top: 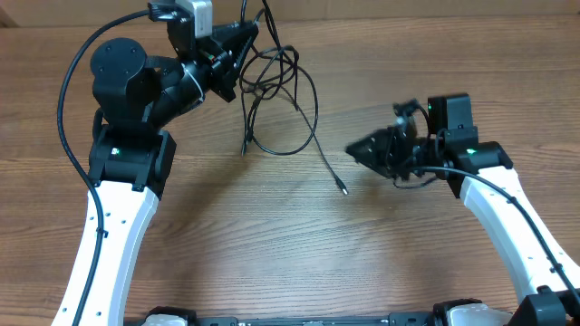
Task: Untangle cables
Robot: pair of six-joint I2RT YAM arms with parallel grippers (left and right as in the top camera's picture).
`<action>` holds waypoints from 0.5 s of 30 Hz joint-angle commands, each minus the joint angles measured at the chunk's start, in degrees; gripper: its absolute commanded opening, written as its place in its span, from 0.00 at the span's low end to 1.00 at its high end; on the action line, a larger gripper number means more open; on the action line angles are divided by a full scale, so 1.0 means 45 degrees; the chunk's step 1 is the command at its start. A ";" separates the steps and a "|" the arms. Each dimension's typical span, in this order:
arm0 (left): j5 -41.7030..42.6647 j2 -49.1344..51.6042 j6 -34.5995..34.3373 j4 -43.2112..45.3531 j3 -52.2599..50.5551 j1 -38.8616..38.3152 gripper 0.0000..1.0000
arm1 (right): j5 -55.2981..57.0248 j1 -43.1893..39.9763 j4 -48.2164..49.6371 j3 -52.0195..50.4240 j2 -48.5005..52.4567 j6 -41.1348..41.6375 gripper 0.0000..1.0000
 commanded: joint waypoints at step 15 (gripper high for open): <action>0.2200 -0.0209 -0.2676 0.0510 0.1705 -0.0019 0.04 | 0.0879 0.3230 0.6499 0.0185 -0.0010 0.3021 0.43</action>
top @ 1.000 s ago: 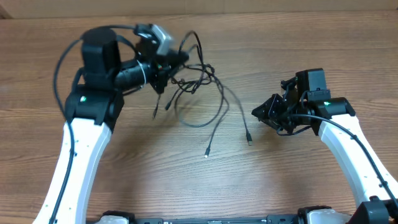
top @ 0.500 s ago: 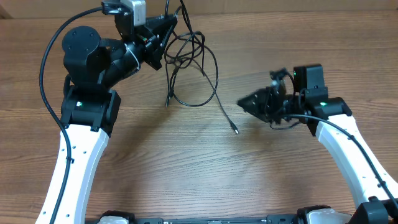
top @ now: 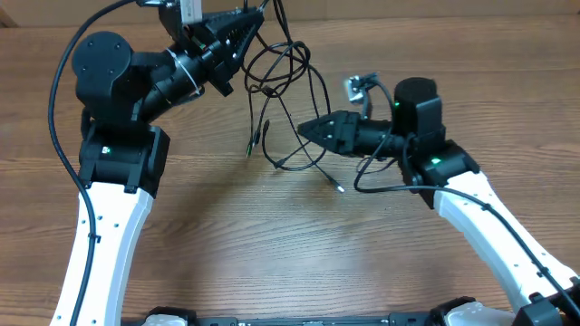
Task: Untangle cables
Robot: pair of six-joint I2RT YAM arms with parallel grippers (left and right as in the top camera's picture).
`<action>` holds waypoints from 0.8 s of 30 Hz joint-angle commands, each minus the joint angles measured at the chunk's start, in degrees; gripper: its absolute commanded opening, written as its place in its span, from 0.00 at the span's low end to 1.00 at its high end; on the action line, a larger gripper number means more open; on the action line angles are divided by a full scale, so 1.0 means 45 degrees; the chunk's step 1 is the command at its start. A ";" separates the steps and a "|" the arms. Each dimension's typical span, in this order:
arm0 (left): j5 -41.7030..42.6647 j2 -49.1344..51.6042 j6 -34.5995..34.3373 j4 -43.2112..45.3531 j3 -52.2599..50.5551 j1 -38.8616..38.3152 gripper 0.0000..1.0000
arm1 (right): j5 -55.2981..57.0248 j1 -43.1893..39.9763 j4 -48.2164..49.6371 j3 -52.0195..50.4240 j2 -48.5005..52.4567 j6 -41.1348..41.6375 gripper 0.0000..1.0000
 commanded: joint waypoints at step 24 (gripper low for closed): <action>0.0816 -0.1914 -0.0505 -0.0505 0.1894 -0.0005 0.04 | -0.2322 0.0748 0.5702 0.0194 0.0879 0.0520 0.33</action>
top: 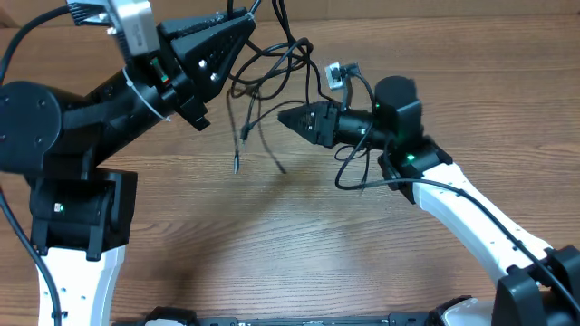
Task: Untangle cables
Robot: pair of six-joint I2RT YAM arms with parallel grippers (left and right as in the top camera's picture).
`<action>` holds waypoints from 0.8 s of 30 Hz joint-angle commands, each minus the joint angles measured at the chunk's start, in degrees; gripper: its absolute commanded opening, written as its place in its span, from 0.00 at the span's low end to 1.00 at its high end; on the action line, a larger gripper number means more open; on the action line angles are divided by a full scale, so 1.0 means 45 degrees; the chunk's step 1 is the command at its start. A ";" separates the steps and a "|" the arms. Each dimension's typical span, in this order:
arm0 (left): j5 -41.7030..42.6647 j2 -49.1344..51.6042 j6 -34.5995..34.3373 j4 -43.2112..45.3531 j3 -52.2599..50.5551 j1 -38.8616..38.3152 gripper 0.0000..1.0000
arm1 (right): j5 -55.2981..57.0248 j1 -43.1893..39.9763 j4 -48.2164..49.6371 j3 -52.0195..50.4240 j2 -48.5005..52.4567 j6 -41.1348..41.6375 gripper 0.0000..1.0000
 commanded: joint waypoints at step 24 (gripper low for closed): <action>0.1569 0.0024 -0.3249 0.0136 0.0214 -0.0010 0.04 | 0.5746 0.1137 0.3109 0.0165 -0.0364 0.2948 0.51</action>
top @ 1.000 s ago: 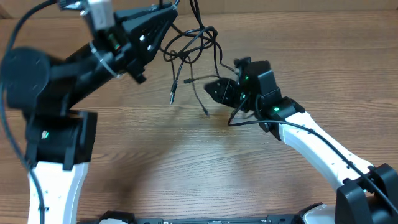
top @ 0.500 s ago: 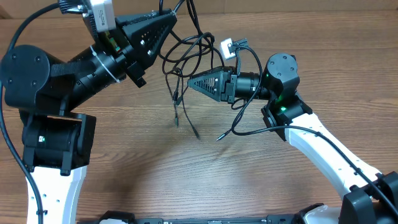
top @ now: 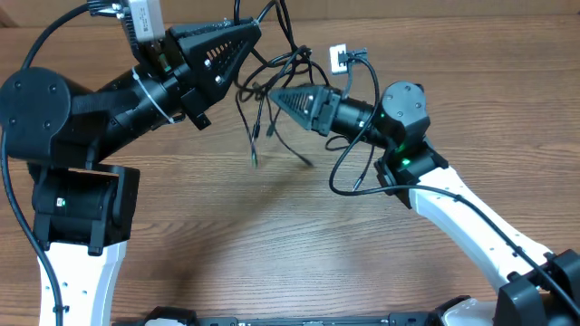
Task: Untangle cables
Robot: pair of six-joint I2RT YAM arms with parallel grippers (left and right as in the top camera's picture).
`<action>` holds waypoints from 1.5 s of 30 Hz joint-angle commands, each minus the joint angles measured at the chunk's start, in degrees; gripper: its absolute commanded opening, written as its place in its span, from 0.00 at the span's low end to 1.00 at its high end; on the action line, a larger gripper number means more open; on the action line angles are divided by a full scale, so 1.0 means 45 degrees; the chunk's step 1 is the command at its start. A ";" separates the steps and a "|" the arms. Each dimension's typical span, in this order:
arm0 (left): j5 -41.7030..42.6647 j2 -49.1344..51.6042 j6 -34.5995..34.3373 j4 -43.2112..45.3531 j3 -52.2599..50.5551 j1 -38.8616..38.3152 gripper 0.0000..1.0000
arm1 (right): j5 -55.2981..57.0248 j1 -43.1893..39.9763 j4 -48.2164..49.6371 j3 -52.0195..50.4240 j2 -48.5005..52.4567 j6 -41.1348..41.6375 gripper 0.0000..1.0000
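Observation:
A tangle of thin black cables (top: 288, 65) hangs off the table near the far middle. My left gripper (top: 252, 34) is raised and shut on the tangle's upper left part. Coming from the right, my right gripper (top: 275, 94) has its fingers closed to a point on a strand at the tangle's lower edge. Two loose cable ends dangle below, one plug end (top: 256, 159) on the left and another end (top: 306, 163) to its right. A small white connector (top: 338, 58) sits above the right wrist.
The brown wooden table (top: 272, 254) stretches below the arms. The left arm's base (top: 82, 208) stands at the left. The right arm's own black cable (top: 349, 177) loops under its wrist.
The right gripper has shifted a little up and left into the tangle's lower edge. The dangling cable ends now hang further right. The left gripper still holds the tangle, slightly higher.
At first the tangle lay on the table with the left gripper at its top and the right gripper far to the right. The right gripper then stood closer, while the left gripper had the tangle lifted. Now both grippers hold the hanging tangle.

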 commanded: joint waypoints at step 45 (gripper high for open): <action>-0.1438 0.1248 0.3206 -0.5071 0.0214 0.0602 0.04 | 0.8471 -0.5246 -1.5698 0.0155 0.0806 -0.4371 0.98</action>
